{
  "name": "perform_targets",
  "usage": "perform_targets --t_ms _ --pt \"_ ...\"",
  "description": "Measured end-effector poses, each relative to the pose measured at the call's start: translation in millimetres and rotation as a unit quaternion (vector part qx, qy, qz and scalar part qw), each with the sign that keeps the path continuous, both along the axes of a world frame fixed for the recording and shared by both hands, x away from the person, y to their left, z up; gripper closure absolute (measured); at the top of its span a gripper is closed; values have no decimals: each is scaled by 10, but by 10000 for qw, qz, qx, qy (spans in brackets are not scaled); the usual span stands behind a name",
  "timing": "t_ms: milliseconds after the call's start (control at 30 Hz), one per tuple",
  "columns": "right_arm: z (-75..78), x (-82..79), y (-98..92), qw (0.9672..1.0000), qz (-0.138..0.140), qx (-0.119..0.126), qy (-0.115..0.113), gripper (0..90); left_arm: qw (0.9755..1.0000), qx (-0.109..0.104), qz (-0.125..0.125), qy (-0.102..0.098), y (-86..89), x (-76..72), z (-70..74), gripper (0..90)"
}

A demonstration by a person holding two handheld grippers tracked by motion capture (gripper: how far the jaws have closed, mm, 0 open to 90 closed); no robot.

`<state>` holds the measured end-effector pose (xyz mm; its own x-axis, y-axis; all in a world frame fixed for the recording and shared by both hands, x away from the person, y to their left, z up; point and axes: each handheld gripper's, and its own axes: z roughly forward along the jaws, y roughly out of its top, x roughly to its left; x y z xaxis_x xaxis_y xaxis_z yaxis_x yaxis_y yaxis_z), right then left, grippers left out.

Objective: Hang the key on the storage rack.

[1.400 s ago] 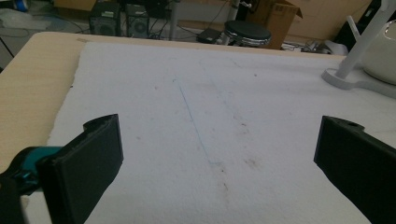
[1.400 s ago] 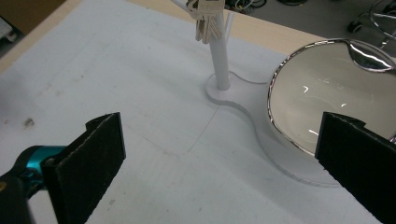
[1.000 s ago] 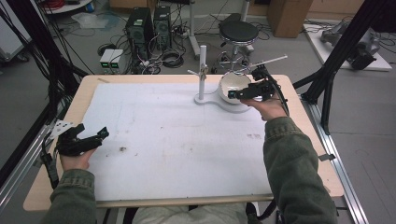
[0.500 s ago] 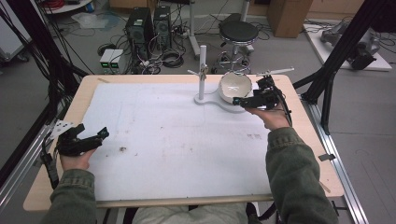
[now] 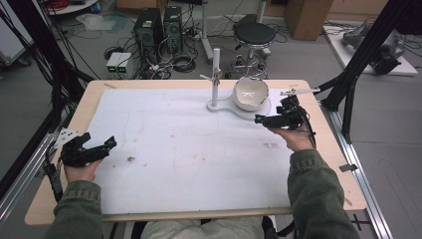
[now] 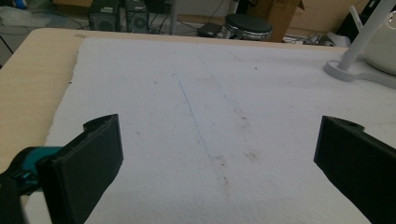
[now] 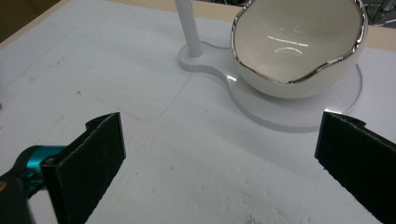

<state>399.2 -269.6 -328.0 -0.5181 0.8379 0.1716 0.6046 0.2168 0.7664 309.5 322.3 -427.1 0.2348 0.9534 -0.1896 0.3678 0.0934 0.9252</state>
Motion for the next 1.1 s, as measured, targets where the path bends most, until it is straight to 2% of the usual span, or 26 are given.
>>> perform_targets --t_ms 333,433,533,567,700,933,1100 --pt "-169 -105 -174 9998 -152 138 -36 6 10000 29 -6 37 -1 0 -8 17" --pt "-223 -140 -201 9997 -205 103 -123 6 10000 16 -21 57 -8 3 -16 17" --pt "-284 -161 -234 9996 -240 95 -83 6 10000 13 -23 60 -6 4 -17 17" --pt "-298 -163 -237 9996 -277 16 -67 6 10000 20 -24 70 -3 5 -19 17" --pt "-341 -219 -261 9992 -316 97 -217 6 10000 28 -27 91 4 9 -25 18" --pt "-422 -279 -298 9989 -356 128 -276 6 9999 32 -24 119 8 7 -29 18" --pt "-477 -334 -341 9988 -275 185 -371 6 9996 3 -119 258 -1 32 -54 18"
